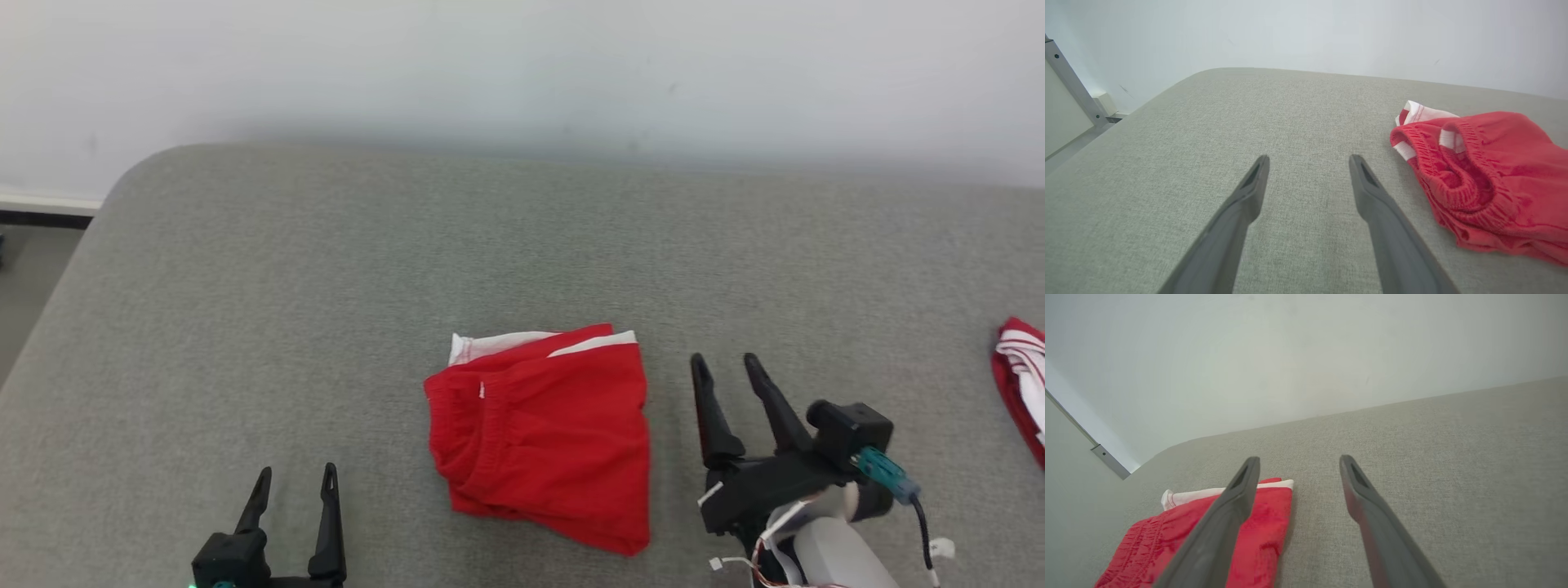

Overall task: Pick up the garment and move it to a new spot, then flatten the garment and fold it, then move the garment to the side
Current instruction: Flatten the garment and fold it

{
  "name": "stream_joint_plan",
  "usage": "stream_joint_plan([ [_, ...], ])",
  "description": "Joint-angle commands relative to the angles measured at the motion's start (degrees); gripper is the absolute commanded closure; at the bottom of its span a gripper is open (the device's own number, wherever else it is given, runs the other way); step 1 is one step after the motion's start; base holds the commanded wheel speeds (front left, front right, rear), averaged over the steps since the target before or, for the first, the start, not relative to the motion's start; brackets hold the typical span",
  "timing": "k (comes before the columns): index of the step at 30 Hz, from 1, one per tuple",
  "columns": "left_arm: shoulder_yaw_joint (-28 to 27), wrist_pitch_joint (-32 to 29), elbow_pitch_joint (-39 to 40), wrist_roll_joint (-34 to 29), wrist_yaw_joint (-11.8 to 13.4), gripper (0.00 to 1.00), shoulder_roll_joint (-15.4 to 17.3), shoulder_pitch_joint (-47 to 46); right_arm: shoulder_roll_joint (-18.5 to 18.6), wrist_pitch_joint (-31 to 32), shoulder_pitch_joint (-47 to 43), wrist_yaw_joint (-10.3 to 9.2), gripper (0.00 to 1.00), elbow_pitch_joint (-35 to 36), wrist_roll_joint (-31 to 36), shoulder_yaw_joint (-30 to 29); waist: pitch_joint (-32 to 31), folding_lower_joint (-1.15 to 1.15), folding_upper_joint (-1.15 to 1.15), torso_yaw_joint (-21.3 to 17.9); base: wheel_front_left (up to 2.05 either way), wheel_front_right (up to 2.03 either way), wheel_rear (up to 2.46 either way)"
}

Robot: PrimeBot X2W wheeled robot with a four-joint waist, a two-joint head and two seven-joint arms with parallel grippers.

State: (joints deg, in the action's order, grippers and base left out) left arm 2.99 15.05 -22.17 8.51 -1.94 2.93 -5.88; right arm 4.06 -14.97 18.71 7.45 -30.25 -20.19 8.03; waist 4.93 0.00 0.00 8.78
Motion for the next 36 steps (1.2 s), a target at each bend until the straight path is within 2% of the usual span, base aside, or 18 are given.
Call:
stream_joint_plan([
  [1,-0.4,0.2,0.3,-0.8,0.1,0.0,0.0,0.8,-0.5,-0.2,-0.7,0.02,0.0,0.7,0.7,-0.7,0.0,0.0,0.0,-2.2,0.0,0.0,0.0],
  [4,-1.1,0.2,0.9,-1.2,-0.2,0.0,-0.1,0.9,-0.8,-0.2,-3.9,0.02,0.0,3.0,4.3,-5.4,-0.1,0.0,0.0,-3.8,0.0,0.0,0.0],
  [8,-2.1,0.2,1.3,-1.7,-0.4,0.0,0.0,1.3,-1.2,-0.2,-6.8,0.02,0.0,5.4,7.7,-8.5,-0.3,0.0,0.0,-5.4,0.0,0.0,0.0],
  [17,-3.2,0.2,2.1,-3.6,-0.9,0.0,0.0,2.8,-1.2,-0.3,-11.7,0.02,0.0,8.7,9.5,-8.7,-2.3,0.0,0.0,-6.6,0.0,0.0,0.0],
  [27,-4.4,0.2,2.9,-4.3,-1.6,0.0,0.0,5.9,-1.2,-0.3,-14.8,0.02,0.0,8.7,9.3,-7.8,-5.1,0.0,0.0,-7.3,0.0,0.0,0.0],
  [36,-5.1,0.2,3.4,-3.6,-1.2,0.0,0.0,8.0,-1.2,-0.3,-16.2,0.02,0.0,8.6,9.9,-6.4,-7.1,0.0,0.0,-8.6,0.0,0.0,0.0],
])
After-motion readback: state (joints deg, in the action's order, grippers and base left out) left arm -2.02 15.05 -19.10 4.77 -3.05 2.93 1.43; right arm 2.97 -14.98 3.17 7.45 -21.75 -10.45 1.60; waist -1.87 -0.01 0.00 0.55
